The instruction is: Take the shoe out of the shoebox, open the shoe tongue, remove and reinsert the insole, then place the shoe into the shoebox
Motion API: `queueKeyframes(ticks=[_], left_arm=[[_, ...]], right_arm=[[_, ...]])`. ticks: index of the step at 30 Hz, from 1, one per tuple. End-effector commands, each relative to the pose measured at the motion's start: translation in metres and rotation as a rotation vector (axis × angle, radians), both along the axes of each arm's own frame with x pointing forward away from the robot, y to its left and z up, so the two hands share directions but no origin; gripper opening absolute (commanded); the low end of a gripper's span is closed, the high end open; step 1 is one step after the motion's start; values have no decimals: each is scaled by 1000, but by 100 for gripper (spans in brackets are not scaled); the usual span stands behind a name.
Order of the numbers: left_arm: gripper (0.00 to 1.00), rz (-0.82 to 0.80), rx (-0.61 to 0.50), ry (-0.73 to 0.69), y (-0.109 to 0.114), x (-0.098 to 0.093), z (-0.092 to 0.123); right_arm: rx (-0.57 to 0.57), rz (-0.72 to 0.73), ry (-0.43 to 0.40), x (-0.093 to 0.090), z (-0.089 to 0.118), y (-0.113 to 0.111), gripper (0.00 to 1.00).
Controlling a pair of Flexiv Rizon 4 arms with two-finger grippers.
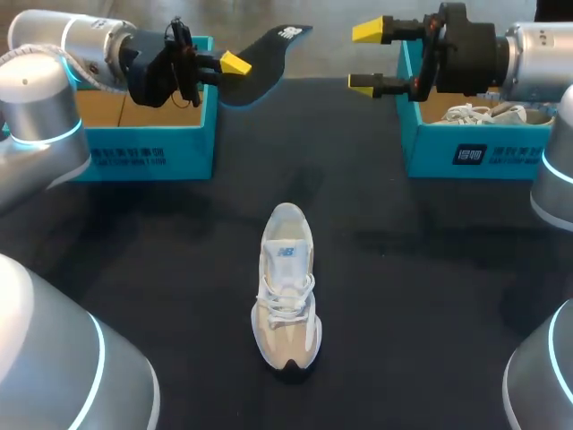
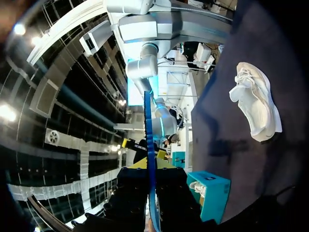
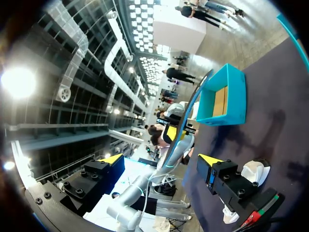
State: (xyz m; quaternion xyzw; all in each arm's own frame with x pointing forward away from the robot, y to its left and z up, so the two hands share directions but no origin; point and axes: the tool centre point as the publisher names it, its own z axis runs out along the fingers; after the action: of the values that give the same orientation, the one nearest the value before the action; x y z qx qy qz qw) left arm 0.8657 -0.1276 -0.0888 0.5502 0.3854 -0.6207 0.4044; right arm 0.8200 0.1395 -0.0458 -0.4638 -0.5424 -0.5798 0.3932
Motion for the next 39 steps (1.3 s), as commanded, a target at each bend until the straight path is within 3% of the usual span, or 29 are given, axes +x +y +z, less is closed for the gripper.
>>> queueKeyframes(ticks=[1, 8, 39], left_arm=[[0, -8, -1, -26, -3, 6, -2], [0, 25, 24, -97, -3, 10, -5], [0, 93, 47, -135, -2, 4, -6]], right_arm=[[-2, -2, 0, 0, -1, 2, 100], [-2, -2, 0, 0, -1, 2, 100], [-2, -2, 0, 0, -1, 2, 100]])
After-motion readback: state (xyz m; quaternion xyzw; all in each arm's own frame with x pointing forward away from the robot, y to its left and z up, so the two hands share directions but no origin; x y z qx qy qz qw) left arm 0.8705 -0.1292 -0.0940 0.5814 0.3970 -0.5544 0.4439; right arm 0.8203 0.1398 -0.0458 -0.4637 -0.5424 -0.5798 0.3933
